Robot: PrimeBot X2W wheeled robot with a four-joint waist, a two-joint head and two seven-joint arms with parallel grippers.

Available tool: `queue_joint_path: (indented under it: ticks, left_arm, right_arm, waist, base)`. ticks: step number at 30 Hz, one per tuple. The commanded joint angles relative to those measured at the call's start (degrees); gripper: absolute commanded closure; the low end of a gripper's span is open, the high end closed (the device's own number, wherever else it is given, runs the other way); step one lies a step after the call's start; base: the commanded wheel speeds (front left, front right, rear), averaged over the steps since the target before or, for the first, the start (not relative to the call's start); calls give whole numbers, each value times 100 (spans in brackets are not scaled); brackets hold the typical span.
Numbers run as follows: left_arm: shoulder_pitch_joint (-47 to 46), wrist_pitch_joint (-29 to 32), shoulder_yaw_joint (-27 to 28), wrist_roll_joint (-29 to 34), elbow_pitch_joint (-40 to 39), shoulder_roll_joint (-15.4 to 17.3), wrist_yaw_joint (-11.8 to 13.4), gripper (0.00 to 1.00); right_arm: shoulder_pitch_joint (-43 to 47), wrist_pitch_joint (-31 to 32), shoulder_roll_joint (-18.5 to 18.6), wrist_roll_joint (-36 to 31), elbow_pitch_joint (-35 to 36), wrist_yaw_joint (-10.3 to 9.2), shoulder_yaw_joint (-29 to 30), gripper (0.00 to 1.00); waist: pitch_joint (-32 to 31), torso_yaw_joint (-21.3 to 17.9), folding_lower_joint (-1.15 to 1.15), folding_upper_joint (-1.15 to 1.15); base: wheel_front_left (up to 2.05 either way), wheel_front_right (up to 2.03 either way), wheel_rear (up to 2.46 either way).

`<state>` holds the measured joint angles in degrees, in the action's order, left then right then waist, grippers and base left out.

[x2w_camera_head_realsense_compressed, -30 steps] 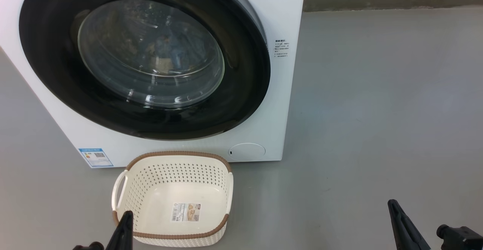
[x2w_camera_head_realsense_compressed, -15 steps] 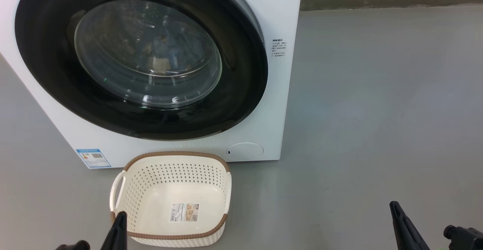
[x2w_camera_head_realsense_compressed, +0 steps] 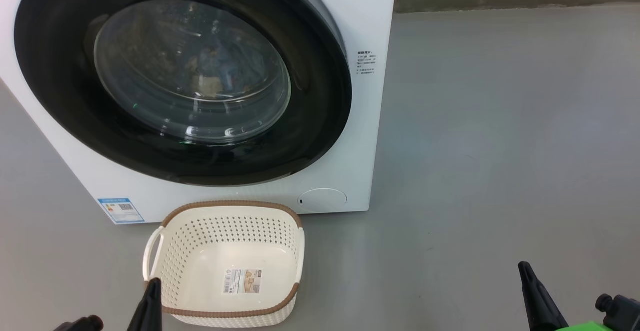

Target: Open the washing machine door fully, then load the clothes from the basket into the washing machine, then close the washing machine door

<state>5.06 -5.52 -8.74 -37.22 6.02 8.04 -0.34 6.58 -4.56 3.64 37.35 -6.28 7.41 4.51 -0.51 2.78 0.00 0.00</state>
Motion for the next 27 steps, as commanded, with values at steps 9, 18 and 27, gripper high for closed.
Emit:
queue_joint_path:
  ticks: [9,18,27]
  left_arm:
    - [-362,121,247,-715,5,16,-129,100]
    - [-449,223,367,-1304,96,-24,-198,100]
    - [-536,328,489,-1888,188,-67,-267,100]
  right_arm:
    - [-378,118,30,704,26,3,7,100]
    - [-483,227,25,1275,-67,4,21,100]
    - [-588,336,18,1842,-161,4,35,100]
  waist:
    - [8,-30,0,0]
    - [15,-60,0,0]
    - [22,-89,0,0]
  base:
    - [0,0,0]
    - [0,0,0]
    - [0,0,0]
